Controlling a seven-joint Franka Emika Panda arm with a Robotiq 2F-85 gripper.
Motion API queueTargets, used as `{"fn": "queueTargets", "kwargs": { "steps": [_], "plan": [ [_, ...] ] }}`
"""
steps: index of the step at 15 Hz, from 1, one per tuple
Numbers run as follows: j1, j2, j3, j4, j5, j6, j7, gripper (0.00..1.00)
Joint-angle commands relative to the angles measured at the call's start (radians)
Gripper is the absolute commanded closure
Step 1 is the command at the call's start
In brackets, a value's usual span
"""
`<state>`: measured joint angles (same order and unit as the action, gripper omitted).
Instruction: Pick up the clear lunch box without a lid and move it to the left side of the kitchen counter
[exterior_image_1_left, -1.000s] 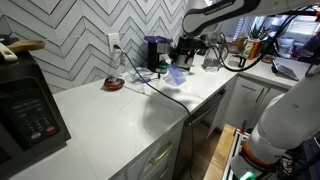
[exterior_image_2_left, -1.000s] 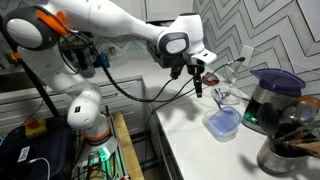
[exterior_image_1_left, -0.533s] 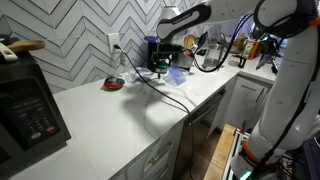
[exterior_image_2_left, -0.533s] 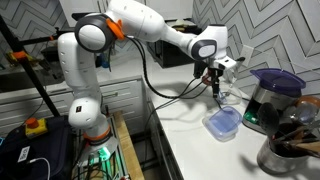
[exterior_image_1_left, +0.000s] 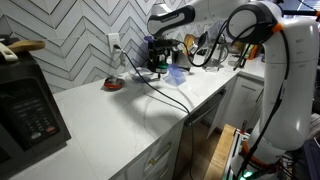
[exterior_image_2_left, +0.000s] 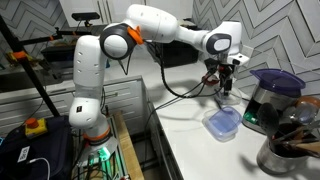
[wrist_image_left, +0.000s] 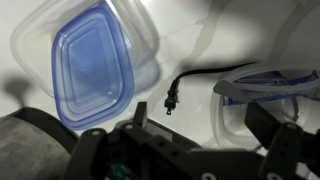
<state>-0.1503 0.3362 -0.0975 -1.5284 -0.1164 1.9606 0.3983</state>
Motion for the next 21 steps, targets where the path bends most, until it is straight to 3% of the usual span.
{"fn": "queueTargets", "kwargs": {
  "steps": [1,5,10,11,12,14,21],
  "plan": [
    [0.015,0.009,-0.024,-0.004,0.025,0.036,-0.012,0.00],
    [0.010,0.077,-0.034,-0.001,0.031,0.193,-0.019,0.00],
    [0.007,0.162,-0.031,0.019,0.081,0.238,-0.046,0.00],
    [0.008,0.172,-0.033,0.019,0.082,0.244,-0.044,0.06],
    [0.008,0.183,-0.036,0.023,0.083,0.248,-0.041,0.23],
    [0.005,0.191,-0.035,0.020,0.093,0.266,-0.043,0.42],
    [0.012,0.174,-0.028,0.009,0.126,0.261,-0.047,0.95]
  ]
}}
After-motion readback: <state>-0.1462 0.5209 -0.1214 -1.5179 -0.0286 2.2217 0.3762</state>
